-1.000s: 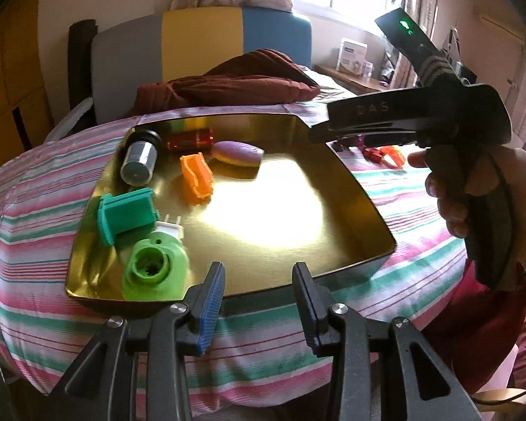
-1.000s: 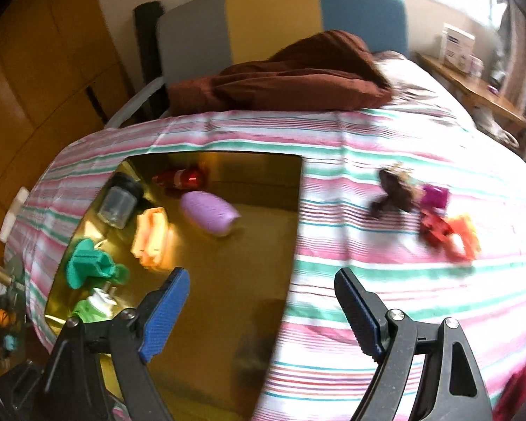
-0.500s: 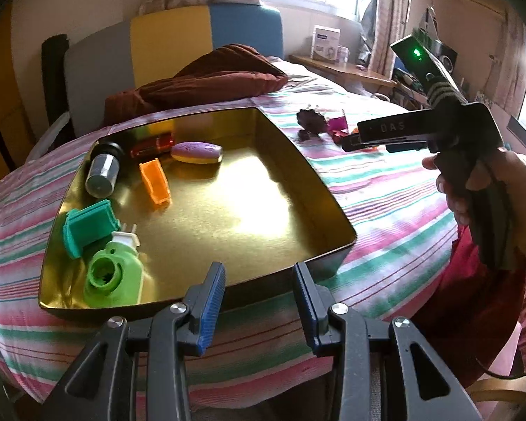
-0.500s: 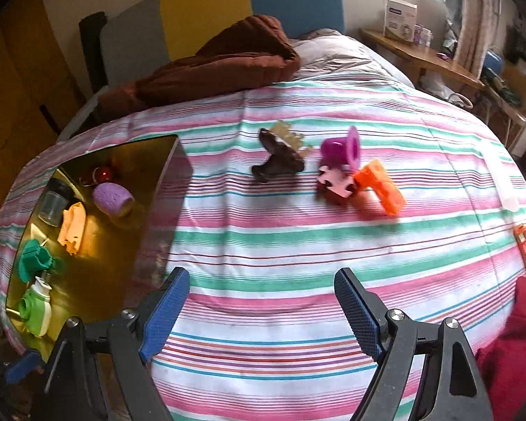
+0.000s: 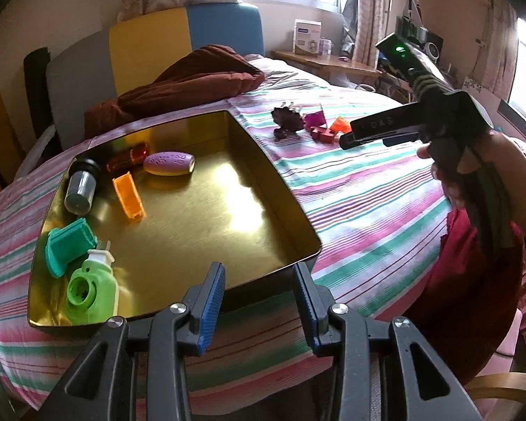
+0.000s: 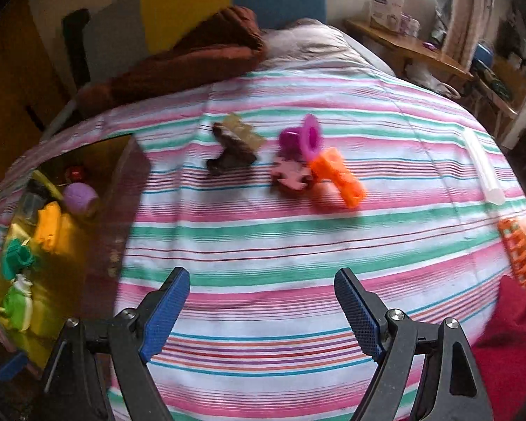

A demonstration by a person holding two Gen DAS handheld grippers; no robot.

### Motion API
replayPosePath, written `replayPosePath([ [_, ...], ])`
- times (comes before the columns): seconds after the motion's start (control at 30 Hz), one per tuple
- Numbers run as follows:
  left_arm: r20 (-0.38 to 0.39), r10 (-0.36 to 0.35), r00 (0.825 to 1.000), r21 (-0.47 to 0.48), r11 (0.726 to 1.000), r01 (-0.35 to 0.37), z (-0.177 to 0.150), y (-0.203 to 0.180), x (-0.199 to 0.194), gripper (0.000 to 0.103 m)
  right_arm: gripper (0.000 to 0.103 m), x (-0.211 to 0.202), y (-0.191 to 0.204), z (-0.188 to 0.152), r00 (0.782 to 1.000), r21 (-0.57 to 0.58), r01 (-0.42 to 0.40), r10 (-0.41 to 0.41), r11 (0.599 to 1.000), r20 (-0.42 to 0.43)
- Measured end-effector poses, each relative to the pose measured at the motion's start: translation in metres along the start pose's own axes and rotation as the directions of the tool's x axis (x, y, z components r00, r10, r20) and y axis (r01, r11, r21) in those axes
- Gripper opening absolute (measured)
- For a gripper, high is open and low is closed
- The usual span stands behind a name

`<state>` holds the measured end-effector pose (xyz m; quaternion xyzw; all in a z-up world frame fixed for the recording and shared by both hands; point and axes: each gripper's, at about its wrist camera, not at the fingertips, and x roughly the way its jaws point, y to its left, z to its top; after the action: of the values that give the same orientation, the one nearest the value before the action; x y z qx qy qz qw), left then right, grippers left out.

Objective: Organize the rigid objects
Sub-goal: 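Move the open right tool back to the orange block stack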

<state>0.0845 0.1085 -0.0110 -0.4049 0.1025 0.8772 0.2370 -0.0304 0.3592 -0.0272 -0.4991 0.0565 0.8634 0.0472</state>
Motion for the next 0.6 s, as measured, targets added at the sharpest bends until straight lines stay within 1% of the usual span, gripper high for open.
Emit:
replayPosePath([
  [0.07,-0.001,-0.005,1.0,0.009,1.0,0.005,0.001,-0.003,0.0,0.04,0.085,0.004,-0.016,0.01,0.999,0.02,0.029,-0.029,0.999,-0.014],
  [0.2,-0.003,-0.01,1.0,0.025,1.0,0.011,0.002,-0.009,0.001,0.04,0.085,0.007,-0.054,0.033,0.996,0.089,0.083,-0.085,0.993,0.023],
  [0.27,-0.005,-0.013,1.0,0.025,1.0,0.013,0.003,-0.01,0.002,0.04,0.085,0.012,-0.077,0.045,0.995,0.149,0.077,-0.085,0.986,0.048],
  [0.3,-0.006,-0.013,1.0,0.025,1.0,0.013,0.003,-0.01,0.002,0.04,0.085,0.014,-0.083,0.049,0.995,0.159,0.076,-0.085,0.984,0.052],
  [0.4,-0.002,-0.018,1.0,0.02,1.0,0.018,0.005,-0.01,0.001,0.04,0.085,0.027,-0.095,0.057,0.995,0.172,0.081,-0.089,0.982,0.045],
  [0.47,-0.005,-0.02,1.0,0.017,1.0,0.02,0.007,-0.011,0.002,0.04,0.085,0.034,-0.095,0.062,0.997,0.164,0.045,-0.055,0.985,0.057],
  [0.5,-0.006,-0.02,1.0,0.017,1.0,0.02,0.008,-0.011,0.003,0.04,0.083,0.038,-0.094,0.064,0.998,0.158,0.019,-0.029,0.987,0.064],
  [0.53,-0.006,-0.02,1.0,0.019,1.0,0.02,0.008,-0.012,0.003,0.04,0.075,0.041,-0.093,0.067,0.997,0.15,0.0,-0.011,0.989,0.07],
  [0.57,-0.007,-0.019,1.0,0.025,1.0,0.019,0.009,-0.013,0.004,0.04,0.07,0.045,-0.089,0.07,0.997,0.127,-0.011,0.001,0.992,0.082],
  [0.6,-0.008,-0.017,1.0,0.029,0.999,0.017,0.01,-0.013,0.004,0.04,0.066,0.046,-0.087,0.071,0.997,0.11,-0.005,-0.004,0.994,0.083],
])
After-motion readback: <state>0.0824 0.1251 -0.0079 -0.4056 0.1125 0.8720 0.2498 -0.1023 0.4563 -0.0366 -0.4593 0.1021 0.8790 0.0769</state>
